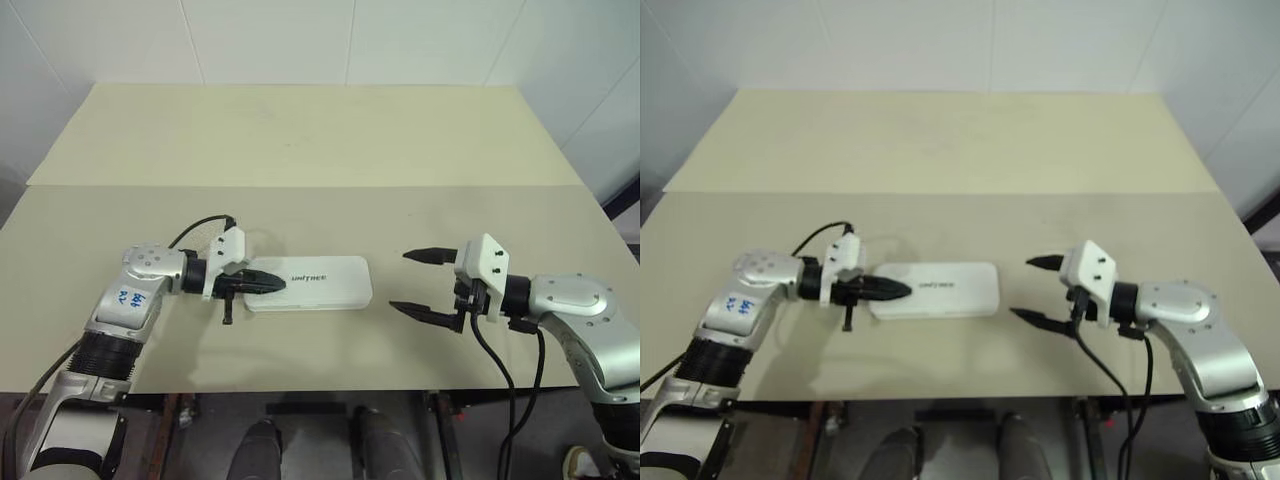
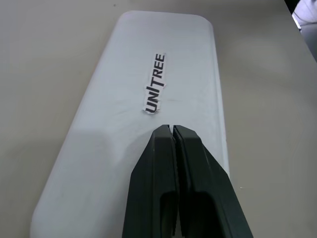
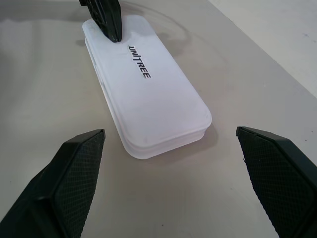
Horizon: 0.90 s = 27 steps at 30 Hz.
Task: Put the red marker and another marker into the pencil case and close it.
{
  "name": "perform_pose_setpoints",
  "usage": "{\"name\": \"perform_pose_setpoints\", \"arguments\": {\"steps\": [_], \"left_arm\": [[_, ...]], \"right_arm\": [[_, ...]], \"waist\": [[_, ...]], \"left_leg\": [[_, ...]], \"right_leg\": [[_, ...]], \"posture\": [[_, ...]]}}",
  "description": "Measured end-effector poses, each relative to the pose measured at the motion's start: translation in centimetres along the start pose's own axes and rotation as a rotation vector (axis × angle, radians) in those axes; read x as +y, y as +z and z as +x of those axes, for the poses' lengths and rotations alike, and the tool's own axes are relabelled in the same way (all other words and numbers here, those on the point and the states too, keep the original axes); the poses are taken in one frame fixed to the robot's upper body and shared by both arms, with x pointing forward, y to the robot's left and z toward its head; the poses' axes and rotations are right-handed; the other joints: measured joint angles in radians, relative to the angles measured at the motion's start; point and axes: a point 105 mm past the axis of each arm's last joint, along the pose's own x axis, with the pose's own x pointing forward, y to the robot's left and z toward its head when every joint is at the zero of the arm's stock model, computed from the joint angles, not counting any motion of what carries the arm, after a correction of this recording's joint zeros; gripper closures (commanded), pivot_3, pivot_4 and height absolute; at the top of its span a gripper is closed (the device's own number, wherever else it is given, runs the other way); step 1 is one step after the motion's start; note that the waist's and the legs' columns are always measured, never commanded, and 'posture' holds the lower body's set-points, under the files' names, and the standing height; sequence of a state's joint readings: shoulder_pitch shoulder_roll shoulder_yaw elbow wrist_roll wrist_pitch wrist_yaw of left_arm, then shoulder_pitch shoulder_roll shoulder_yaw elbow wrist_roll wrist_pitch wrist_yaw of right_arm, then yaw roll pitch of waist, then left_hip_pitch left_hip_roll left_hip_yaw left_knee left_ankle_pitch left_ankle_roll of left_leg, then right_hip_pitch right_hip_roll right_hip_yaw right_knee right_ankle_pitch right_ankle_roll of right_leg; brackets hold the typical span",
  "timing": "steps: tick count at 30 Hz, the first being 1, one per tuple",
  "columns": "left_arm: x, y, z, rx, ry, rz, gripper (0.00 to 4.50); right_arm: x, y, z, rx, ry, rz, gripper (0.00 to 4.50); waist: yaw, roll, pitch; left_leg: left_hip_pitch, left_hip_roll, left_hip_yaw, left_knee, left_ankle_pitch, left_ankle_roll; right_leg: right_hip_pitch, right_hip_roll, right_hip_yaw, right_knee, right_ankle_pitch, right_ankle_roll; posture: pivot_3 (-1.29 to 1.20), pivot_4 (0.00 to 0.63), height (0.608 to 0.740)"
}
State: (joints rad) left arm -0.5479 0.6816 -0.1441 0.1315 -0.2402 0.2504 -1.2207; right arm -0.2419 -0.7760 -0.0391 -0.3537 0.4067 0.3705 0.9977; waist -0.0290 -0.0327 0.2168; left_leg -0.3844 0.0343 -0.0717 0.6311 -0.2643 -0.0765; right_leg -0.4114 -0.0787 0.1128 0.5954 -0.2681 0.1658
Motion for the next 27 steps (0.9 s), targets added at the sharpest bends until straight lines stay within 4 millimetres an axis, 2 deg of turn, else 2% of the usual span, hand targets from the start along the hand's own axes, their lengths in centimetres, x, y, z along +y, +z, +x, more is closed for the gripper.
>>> {"name": "perform_pose_setpoints", "arguments": {"steps": [6,11,18,21,24,27], "left_arm": [[0.0,-0.1,0.3,0.014,0.008,-0.006,4.48],[0.2,0.5,0.5,-0.052,0.028,-0.107,4.48],[0.8,3.5,-2.3,-0.191,0.078,-0.076,4.48],[0.8,4.1,-3.6,-0.214,0.115,-0.05,3.88],[0.3,3.7,-5.2,-0.192,0.146,-0.042,2.89],[-0.1,3.1,-5.8,-0.184,0.166,-0.048,1.93]], "right_arm": [[0.2,-0.1,0.1,-0.009,-0.014,0.008,0.0],[0.4,0.2,0.3,-0.024,-0.017,0.005,0.0],[0.3,0.2,0.3,-0.025,-0.018,0.004,0.0],[-0.1,0.1,0.3,-0.028,-0.019,0.005,0.0],[-0.3,0.2,0.2,-0.032,-0.02,0.001,0.0],[-0.8,0.1,0.2,-0.038,-0.02,0.001,0.0]], "waist": [[0.0,0.001,-0.001],[0.0,0.001,-0.001],[-0.004,0.001,-0.001],[-0.003,0.001,-0.001],[-0.005,0.001,-0.001],[-0.003,0.001,-0.001]], "left_leg": [[0.003,0.0,0.0,0.0,0.0,0.0],[0.003,0.0,0.0,0.001,0.001,0.001],[0.002,0.0,0.0,-0.001,0.001,0.001],[0.002,0.0,0.0,-0.001,0.001,0.001],[0.002,0.0,0.0,-0.002,0.001,0.001],[0.002,0.0,0.0,-0.001,0.001,0.001]], "right_leg": [[0.003,0.0,0.0,0.0,0.0,-0.001],[0.003,0.0,0.0,0.0,-0.001,-0.001],[0.001,0.0,0.0,0.0,0.0,-0.001],[0.001,0.0,0.0,0.0,0.0,-0.001],[0.001,0.0,0.0,0.0,-0.001,-0.001],[0.001,0.0,0.0,0.0,-0.001,-0.001]], "posture": [[0.0,0.15,0.74],[0.0,0.15,0.74],[0.0,0.15,0.74],[0.0,0.15,0.74],[0.0,0.15,0.74],[0.0,0.15,0.74]]}}
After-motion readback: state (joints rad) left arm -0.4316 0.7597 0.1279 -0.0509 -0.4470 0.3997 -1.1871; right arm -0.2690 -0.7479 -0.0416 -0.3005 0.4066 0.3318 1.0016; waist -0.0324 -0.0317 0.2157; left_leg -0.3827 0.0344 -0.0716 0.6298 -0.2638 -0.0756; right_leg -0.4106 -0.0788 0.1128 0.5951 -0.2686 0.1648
